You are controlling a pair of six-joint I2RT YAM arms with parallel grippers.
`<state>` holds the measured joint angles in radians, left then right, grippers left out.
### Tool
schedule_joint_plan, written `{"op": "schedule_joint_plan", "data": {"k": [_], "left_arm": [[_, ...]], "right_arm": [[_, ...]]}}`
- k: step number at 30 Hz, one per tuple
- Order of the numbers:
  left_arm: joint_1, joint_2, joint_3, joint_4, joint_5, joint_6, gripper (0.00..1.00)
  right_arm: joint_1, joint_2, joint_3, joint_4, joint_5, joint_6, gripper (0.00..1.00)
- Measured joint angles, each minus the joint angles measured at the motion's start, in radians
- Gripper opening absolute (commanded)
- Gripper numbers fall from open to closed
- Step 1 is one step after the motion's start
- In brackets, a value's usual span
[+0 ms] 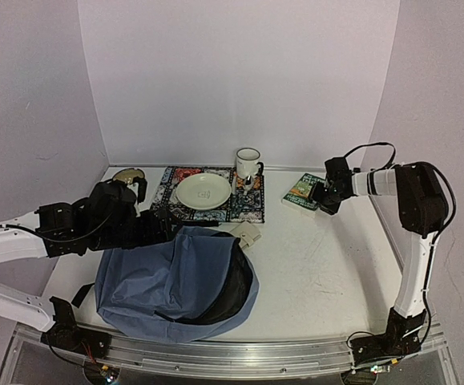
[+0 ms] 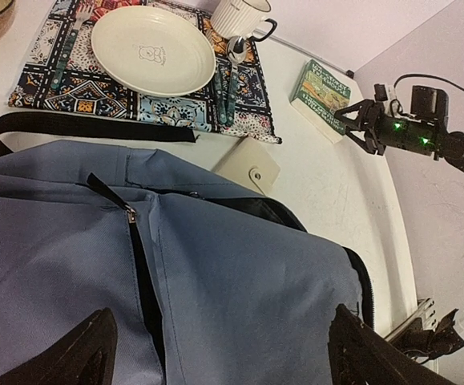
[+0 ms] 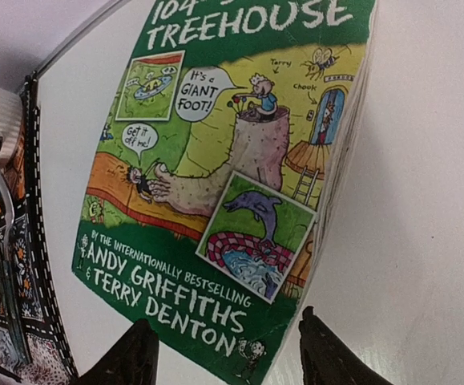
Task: Pack the student bag
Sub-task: Move the book to the center of the board.
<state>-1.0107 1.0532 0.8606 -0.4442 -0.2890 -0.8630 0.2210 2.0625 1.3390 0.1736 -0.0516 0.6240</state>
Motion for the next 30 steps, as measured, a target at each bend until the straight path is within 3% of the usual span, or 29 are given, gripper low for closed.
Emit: {"op": "schedule_joint_plan", "data": {"k": [5,9,20,30], "left_arm": [[0.0,-0.03,-0.011,0.0,-0.003,-0.001,0.93],[0.0,-0.045,-0.013,0.0,-0.003,-0.002,0.93],[0.002,-0.026,-0.015,0.0,-0.003,-0.005,0.93],[0.002,0.054,0.002,0.001,0.01,0.001,0.92]], "right_arm": [[-0.006,0.032,0.011,0.001,-0.006,0.008,0.29],[-0.011,0.043,0.018,0.009,-0.012,0.02,0.02],[-0.018,0.008,-0.033,0.06,-0.045,0.005,0.0],[-0.017,-0.262,-0.372,0.036,-0.125,-0.046,0.0]]}}
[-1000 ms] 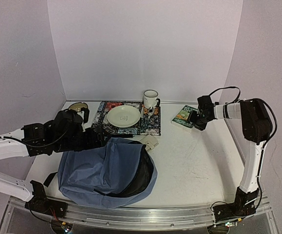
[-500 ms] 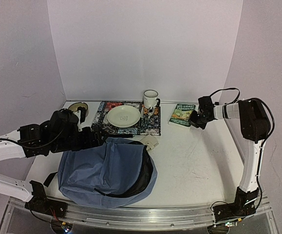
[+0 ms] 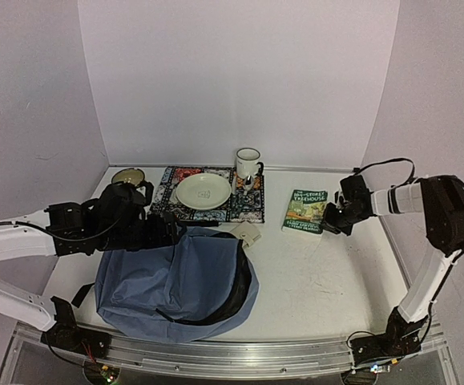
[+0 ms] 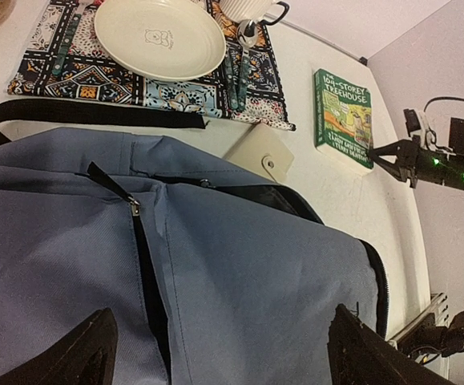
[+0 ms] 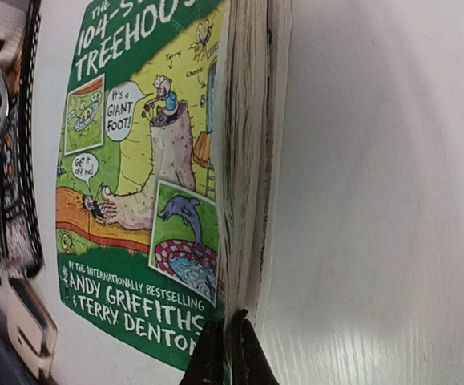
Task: Pack the student bag
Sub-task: Move the book to the center of the board.
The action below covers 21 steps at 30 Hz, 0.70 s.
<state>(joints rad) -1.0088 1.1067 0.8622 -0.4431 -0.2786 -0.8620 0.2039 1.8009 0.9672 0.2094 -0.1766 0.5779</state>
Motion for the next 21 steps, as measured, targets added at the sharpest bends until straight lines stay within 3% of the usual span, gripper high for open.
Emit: {"op": "schedule_joint_plan", "data": {"k": [9,21], "left_arm": [[0.0,0.183,0.15,0.028,0.075,0.033,0.89],[-0.061,0.409,0.369,0.053,0.16,0.083,0.87]], "right_arm": [[0.107,-0.325,-0.298,-0.102,-0.03,-0.022,0.0],[0.372,-0.595,-0.44,-0.329,-0.026,0.053,0.0]]}}
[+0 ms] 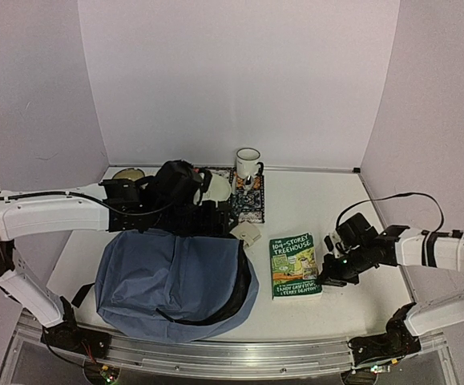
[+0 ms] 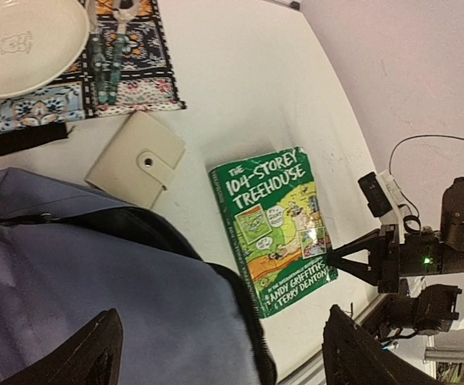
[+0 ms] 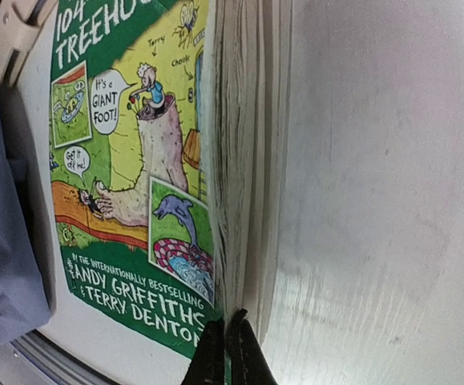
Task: Pack the student bag
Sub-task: Move the book to the center of the board.
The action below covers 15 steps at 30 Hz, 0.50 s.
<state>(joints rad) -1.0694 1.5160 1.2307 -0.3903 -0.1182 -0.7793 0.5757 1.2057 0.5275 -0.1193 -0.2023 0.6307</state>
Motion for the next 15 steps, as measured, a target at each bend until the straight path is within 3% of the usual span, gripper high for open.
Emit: {"op": "schedule_joint_plan", "data": {"k": [4,9,15], "left_arm": [[-0.056,0.08,0.091,0.007,0.013,0.012,0.86],[-0.125,0.201,0.209,0.022,0.021,0.023,0.85],[-0.181,0.333,0.302,0.03,0.036,0.017,0.84]], "right_arm": [[0.02,-0.079,-0.016,-0.044,-0.006,0.023,0.09],[0.021,-0.154,-0.009,-0.056,0.03,0.039,0.35],[0.018,-0.134,0.052,-0.059,0.102,0.027,0.4]]}}
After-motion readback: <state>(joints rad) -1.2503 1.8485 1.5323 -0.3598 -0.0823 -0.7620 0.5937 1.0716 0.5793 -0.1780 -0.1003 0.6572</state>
